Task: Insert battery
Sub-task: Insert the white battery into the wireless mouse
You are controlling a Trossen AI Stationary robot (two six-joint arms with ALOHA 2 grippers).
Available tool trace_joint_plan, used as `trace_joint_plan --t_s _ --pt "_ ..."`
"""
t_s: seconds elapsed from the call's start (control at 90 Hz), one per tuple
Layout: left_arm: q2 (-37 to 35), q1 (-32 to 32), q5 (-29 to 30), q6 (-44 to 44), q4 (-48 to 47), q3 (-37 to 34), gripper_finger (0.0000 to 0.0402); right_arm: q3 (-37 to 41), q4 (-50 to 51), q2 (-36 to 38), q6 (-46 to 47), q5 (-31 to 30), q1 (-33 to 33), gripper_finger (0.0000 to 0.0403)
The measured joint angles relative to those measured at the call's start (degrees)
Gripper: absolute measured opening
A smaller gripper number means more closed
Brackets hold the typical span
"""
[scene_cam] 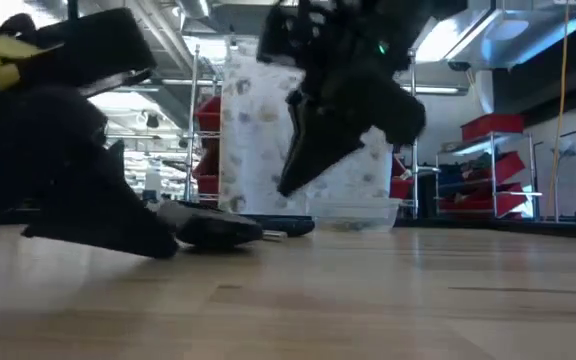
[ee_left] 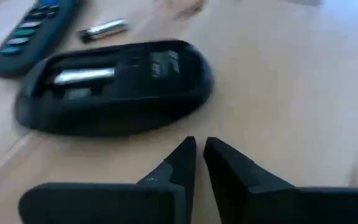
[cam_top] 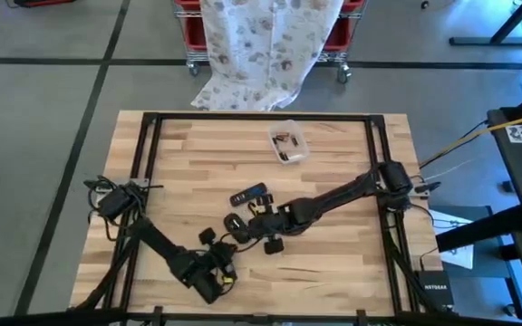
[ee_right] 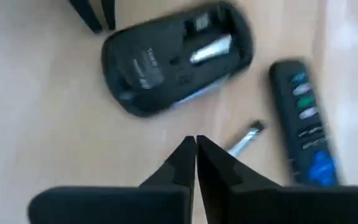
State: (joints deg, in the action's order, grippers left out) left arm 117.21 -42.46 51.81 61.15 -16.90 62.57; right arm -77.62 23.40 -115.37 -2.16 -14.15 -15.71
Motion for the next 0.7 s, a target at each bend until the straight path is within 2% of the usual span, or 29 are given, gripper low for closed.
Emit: trace_joint_plan --t_s 0.167,0.278,0.344,0.422,0.511,0.589,0.7 --pt "-2.0 -0.9 -4.9 0.7 -0.9 0.0 0.0026 9.9 -11.3 1.4 3.9 -0.6 0.0 0.0000" --pt "-3.0 -2.5 -6.3 2.1 -1.6 0.0 0.0026 17.6 -21.6 4.7 8.3 -0.8 0.0 0.0014" --pt "-3.4 -3.6 -6.7 3.1 -2.4 0.0 0.0026 21.7 -27.7 6.5 9.9 -2.1 0.0 0.0032" --pt "-3.5 -4.8 -6.7 4.5 -2.7 0.0 0.0026 25.6 -34.4 7.7 11.5 -6.4 -0.1 0.0061" --pt "-3.5 -6.1 -6.6 7.2 -3.8 0.0 0.0026 27.6 -40.9 7.9 12.2 -9.7 0.0 0.0099" --pt "-3.6 -6.9 -6.7 9.4 -5.1 0.0 0.0026 28.2 -43.2 7.2 12.4 -11.8 0.0 0.0130" --pt "-3.6 -7.6 -6.6 11.9 -7.3 0.0 0.0026 28.2 -42.7 5.7 13.4 -11.4 1.2 0.0158"
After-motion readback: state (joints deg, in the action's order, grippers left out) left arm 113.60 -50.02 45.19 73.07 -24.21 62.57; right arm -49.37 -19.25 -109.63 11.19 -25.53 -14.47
